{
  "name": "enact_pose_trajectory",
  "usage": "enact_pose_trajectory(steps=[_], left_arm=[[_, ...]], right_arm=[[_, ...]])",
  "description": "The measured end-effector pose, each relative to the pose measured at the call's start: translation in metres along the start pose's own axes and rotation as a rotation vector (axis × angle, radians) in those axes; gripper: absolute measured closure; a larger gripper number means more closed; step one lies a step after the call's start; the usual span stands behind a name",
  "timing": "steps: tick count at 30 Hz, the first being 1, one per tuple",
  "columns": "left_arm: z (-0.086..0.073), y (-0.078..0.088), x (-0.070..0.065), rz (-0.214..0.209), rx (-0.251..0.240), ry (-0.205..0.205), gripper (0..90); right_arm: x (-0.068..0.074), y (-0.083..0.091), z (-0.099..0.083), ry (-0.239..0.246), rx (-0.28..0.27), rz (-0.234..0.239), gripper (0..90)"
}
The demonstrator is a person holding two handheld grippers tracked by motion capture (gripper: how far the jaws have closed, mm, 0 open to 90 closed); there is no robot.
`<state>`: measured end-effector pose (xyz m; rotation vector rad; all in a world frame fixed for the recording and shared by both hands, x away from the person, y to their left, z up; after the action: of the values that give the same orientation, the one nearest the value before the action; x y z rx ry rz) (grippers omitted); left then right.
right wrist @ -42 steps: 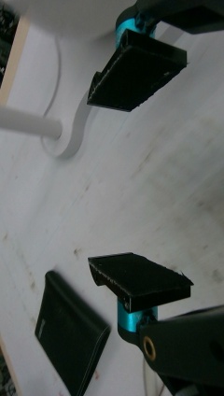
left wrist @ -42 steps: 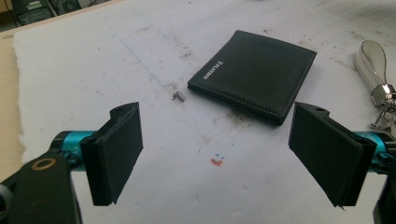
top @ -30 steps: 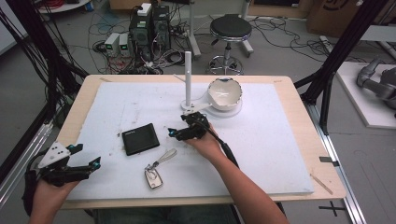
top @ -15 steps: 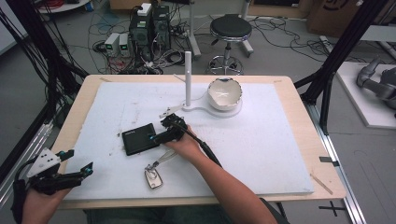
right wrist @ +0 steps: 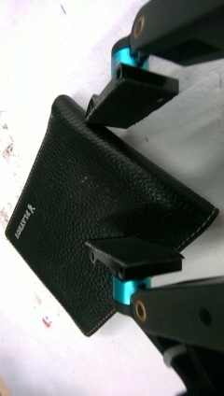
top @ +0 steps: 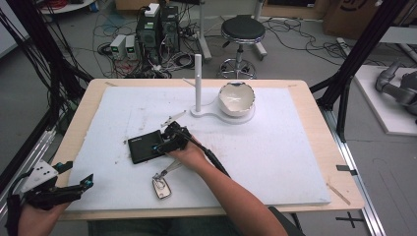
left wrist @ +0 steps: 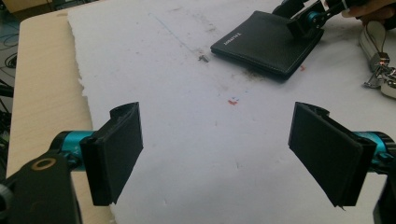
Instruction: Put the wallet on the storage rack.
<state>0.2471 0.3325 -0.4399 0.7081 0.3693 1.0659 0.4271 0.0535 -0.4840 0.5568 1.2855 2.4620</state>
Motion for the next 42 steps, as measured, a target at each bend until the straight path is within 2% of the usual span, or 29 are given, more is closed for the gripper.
enact_pose_trajectory(steps=[3,4,5,9,11,12,15,19,28,30,31,32,33,35,37,42], left_arm=[[0.0,0.0,0.0,0.001,-0.001,0.002,17.7],[0.001,-0.001,0.0,-0.001,-0.001,0.0,17.7],[0.001,-0.001,0.0,-0.001,0.002,-0.003,17.7],[0.002,-0.003,-0.001,-0.002,0.004,-0.005,17.7],[0.003,-0.004,-0.001,-0.005,0.005,-0.006,17.7],[0.003,-0.004,-0.001,-0.005,0.005,-0.007,17.7],[0.004,-0.005,-0.001,-0.006,0.007,-0.009,17.7],[0.005,-0.006,0.0,-0.008,0.004,-0.006,17.7],[0.011,-0.013,-0.002,-0.022,0.004,-0.023,17.7],[0.015,-0.016,-0.003,-0.027,0.002,-0.026,17.7],[0.015,-0.016,-0.003,-0.027,0.002,-0.026,17.7],[0.016,-0.017,-0.003,-0.027,0.001,-0.027,17.7],[0.017,-0.018,-0.003,-0.03,0.0,-0.027,17.7],[0.02,-0.02,-0.004,-0.036,-0.005,-0.026,17.7],[0.023,-0.023,-0.004,-0.042,-0.005,-0.032,17.7],[0.033,-0.031,-0.007,-0.059,-0.01,-0.047,17.7]], right_arm=[[-0.001,0.001,-0.001,-0.022,0.0,0.024,44.8],[-0.003,0.002,-0.001,-0.028,-0.005,0.029,53.5],[-0.003,0.002,-0.001,-0.028,-0.005,0.029,53.5],[-0.006,0.005,-0.002,-0.063,-0.008,0.049,69.7],[-0.006,0.007,-0.002,-0.064,-0.011,0.049,76.5],[-0.004,0.008,-0.001,-0.048,-0.015,0.032,80.7],[-0.003,0.009,-0.001,-0.031,-0.016,0.023,82.7],[-0.002,0.014,0.0,-0.032,-0.028,0.032,84.9],[0.001,0.037,0.0,0.007,-0.099,0.005,85.7],[0.0,0.05,-0.001,0.019,-0.128,-0.024,85.8],[0.0,0.05,-0.001,0.019,-0.128,-0.024,85.8],[-0.002,0.061,-0.002,0.027,-0.149,-0.043,85.9],[-0.002,0.061,-0.002,0.027,-0.149,-0.043,85.9],[-0.006,0.078,-0.006,0.034,-0.183,-0.076,86.0],[-0.008,0.084,-0.008,0.029,-0.187,-0.085,86.1],[-0.021,0.114,-0.02,0.003,-0.224,-0.139,86.2]])
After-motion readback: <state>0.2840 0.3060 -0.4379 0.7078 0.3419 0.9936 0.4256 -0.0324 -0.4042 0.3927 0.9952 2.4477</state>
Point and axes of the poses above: each handheld gripper's, and its own axes: y roughly backward along the jaws, z roughly out of its top, x roughly to its left, the point moved 5 cm from there along -y, roughly forward along the jaws, and after that the axes turned 15 degrees about x, right-handed, at the moved point
